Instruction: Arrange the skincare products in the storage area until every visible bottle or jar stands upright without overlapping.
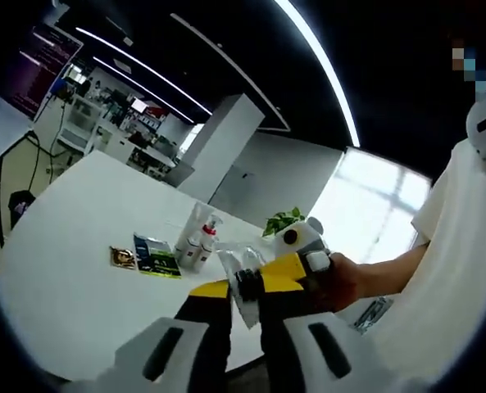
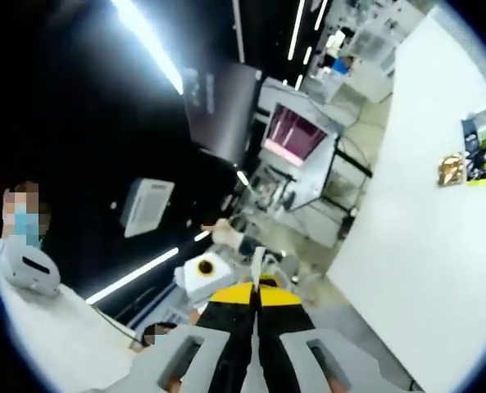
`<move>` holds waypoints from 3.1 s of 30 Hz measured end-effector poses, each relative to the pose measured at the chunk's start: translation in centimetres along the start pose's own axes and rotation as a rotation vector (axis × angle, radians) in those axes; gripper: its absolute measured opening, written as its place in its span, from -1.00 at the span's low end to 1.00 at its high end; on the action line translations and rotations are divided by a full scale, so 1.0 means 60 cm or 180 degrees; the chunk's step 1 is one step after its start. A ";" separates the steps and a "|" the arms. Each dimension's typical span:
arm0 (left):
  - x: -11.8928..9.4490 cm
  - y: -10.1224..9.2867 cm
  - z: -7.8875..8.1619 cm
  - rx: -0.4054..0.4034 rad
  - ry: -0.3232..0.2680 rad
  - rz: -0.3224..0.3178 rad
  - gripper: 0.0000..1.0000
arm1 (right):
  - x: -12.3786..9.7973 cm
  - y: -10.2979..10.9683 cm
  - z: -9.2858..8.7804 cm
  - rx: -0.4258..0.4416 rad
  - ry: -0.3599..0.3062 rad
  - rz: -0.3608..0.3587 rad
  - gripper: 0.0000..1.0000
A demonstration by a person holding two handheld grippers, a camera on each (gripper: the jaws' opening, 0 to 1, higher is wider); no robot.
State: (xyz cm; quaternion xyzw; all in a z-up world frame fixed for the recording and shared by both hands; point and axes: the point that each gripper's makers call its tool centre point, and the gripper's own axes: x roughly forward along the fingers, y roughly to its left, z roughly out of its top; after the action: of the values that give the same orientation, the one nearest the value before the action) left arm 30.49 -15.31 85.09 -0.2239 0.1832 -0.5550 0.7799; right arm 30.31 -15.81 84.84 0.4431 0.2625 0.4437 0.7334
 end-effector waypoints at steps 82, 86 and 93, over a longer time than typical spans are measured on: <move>-0.003 0.144 -0.122 0.1577 0.1364 0.1450 -0.96 | 0.054 -0.382 0.287 0.0427 -0.0581 -0.2086 -1.00; -0.005 0.147 -0.126 0.1573 0.1404 0.1472 -0.99 | 0.056 -0.412 0.286 0.0390 -0.0482 -0.2257 -1.00; -0.008 0.151 -0.127 0.1579 0.1435 0.1503 -1.00 | 0.045 -0.466 0.285 0.0494 -0.0487 -0.2531 -1.00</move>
State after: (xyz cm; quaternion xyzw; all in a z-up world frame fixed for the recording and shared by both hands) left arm 33.37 -13.42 73.74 0.1465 0.2566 -0.4232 0.8565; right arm 56.58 -26.56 68.19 0.3927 0.3907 0.0705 0.8295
